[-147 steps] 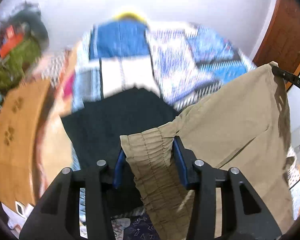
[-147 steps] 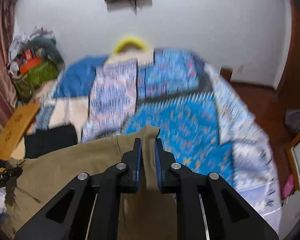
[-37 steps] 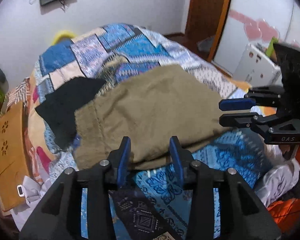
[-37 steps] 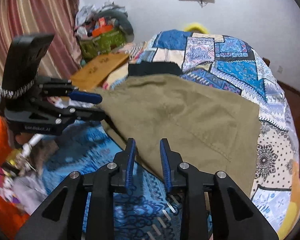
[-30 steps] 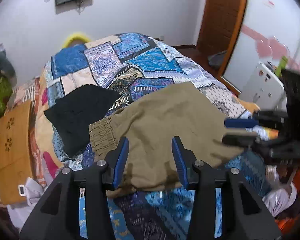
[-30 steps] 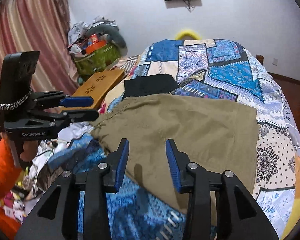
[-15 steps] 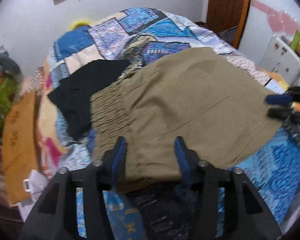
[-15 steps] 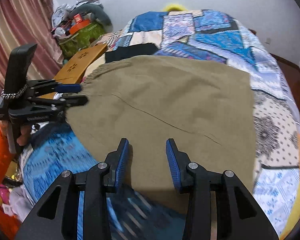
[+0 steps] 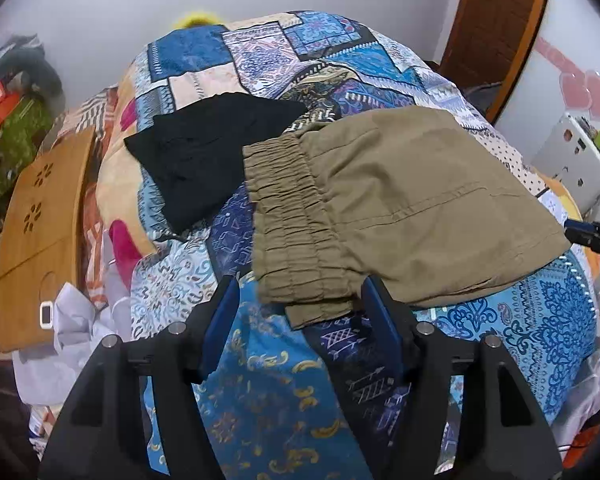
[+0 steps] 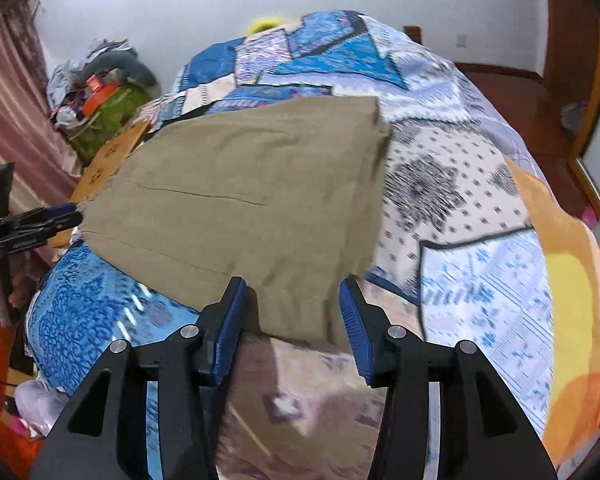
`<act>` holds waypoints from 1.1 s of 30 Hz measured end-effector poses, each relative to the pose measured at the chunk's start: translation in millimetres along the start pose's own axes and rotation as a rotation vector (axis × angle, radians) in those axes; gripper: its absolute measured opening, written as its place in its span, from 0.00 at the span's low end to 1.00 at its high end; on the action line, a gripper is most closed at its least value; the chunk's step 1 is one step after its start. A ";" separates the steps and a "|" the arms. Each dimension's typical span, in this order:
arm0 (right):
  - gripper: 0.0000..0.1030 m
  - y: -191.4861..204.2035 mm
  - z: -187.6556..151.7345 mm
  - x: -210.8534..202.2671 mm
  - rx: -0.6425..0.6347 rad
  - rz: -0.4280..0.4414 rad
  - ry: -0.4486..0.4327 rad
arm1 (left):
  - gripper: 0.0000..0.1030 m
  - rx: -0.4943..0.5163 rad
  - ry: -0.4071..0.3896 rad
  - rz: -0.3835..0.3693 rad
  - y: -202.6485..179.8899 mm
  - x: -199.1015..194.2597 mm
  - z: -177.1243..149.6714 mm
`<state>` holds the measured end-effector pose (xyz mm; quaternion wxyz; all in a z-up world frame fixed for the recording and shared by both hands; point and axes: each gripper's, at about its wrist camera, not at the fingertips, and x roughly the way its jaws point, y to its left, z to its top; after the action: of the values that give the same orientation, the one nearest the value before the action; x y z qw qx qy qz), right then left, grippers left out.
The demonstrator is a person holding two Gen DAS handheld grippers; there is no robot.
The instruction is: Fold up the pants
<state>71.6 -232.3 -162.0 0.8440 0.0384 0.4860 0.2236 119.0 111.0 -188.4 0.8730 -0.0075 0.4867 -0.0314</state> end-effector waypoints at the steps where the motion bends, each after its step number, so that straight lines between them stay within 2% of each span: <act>1: 0.42 -2.8 -0.2 -1.3 0.003 -0.005 0.006 | 0.62 -0.007 -0.003 0.015 2.0 -2.5 1.9; 4: 0.44 -8.9 6.0 -6.8 0.007 -0.024 0.004 | 0.63 -0.025 -0.029 0.071 9.3 -9.3 12.4; 7: 0.44 -11.6 17.3 -11.8 0.002 -0.038 -0.019 | 0.66 -0.071 -0.049 0.088 21.5 -10.2 29.3; 15: 0.49 -12.1 71.0 0.7 -0.037 -0.039 -0.088 | 0.72 -0.182 -0.054 0.083 45.0 11.8 79.3; 21: 0.54 -21.8 111.9 31.5 -0.060 -0.041 -0.091 | 0.75 -0.194 0.002 0.052 44.7 51.9 109.8; 25: 0.56 -34.1 138.6 63.5 -0.063 -0.048 -0.057 | 0.75 -0.189 0.065 0.019 40.7 83.6 124.1; 33: 0.56 -65.7 182.6 136.1 -0.040 -0.061 0.023 | 0.76 -0.199 0.151 -0.022 41.3 128.1 122.1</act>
<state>305.1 -206.9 -194.1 0.8454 0.0038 0.4920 0.2078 292.0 142.1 -234.7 0.8284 -0.0972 0.5515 0.0069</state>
